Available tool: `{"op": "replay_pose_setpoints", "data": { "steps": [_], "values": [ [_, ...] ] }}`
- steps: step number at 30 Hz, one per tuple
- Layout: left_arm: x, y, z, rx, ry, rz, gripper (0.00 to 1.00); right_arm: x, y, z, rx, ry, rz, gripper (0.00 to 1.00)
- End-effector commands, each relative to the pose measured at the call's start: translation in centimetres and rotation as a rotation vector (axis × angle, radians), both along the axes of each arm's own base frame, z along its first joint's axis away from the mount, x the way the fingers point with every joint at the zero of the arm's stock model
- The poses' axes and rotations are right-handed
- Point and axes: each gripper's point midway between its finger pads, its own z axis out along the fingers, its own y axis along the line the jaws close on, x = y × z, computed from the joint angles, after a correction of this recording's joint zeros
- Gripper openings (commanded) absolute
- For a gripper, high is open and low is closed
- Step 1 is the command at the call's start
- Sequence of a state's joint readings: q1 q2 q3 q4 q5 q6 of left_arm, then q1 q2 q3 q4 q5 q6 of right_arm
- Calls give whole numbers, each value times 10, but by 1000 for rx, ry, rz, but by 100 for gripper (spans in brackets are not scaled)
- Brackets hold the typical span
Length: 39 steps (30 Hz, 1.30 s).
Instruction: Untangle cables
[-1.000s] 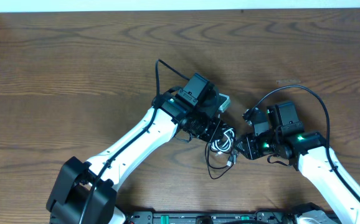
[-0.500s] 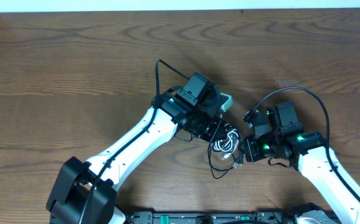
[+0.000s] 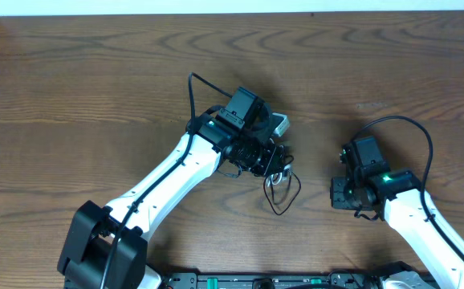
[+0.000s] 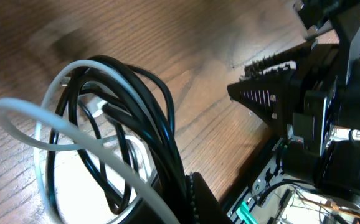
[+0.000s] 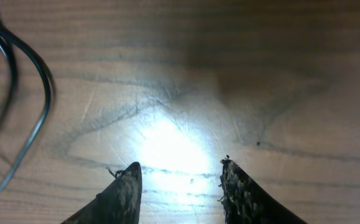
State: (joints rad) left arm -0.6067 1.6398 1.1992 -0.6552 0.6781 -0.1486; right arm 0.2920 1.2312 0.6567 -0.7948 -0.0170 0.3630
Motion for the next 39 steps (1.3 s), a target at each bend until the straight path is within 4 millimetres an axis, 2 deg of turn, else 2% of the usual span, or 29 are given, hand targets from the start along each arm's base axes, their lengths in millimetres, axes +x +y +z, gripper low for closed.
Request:
{"op": "replay_pose_setpoints", "data": {
  "steps": [1, 4, 11, 13, 15, 16, 17, 20, 25, 27, 30, 32, 34, 36, 39],
  "values": [
    [-3, 1, 3, -5, -2, -13, 7, 3, 1, 0, 16, -12, -33, 41],
    [-6, -1, 5, -21, 12, -22, 7, 9, 17, 3, 99, -30, 4, 43],
    [-19, -11, 17, -120, 37, -105, 7, 22, 91, 38, 476, -162, 343, 51],
    [-25, -14, 23, -163, 44, -142, 8, 26, 101, 47, 527, -206, 390, 52],
    [-29, -16, 27, -195, 50, -170, 8, 32, 102, 50, 528, -234, 397, 52],
    [-33, -18, 30, -217, 58, -188, 7, 36, 104, 53, 532, -258, 402, 50],
    [-35, -18, 32, -231, 63, -198, 7, 38, 104, 54, 533, -267, 405, 43],
    [-35, -18, 32, -230, 63, -200, 7, 38, 104, 54, 532, -268, 404, 23],
    [-35, -18, 32, -228, 65, -199, 7, 39, 99, 50, 499, -265, 389, 21],
    [-35, -18, 32, -227, 64, -199, 7, 39, 97, 48, 488, -260, 384, 27],
    [-34, -14, 26, -193, 49, -200, 8, 40, 92, 45, 452, -257, 369, 42],
    [-30, -6, 16, -123, 31, -177, 7, 45, 75, 35, 350, -250, 306, 46],
    [-25, 3, 5, -45, 11, -151, 8, 51, 48, 25, 220, -237, 167, 48],
    [-25, 6, 2, -22, 13, -142, 7, 54, 29, 20, 130, -235, 62, 54],
    [-27, 4, 4, -36, 30, -139, 8, 58, 22, 21, 102, -251, 17, 61]
  ]
}}
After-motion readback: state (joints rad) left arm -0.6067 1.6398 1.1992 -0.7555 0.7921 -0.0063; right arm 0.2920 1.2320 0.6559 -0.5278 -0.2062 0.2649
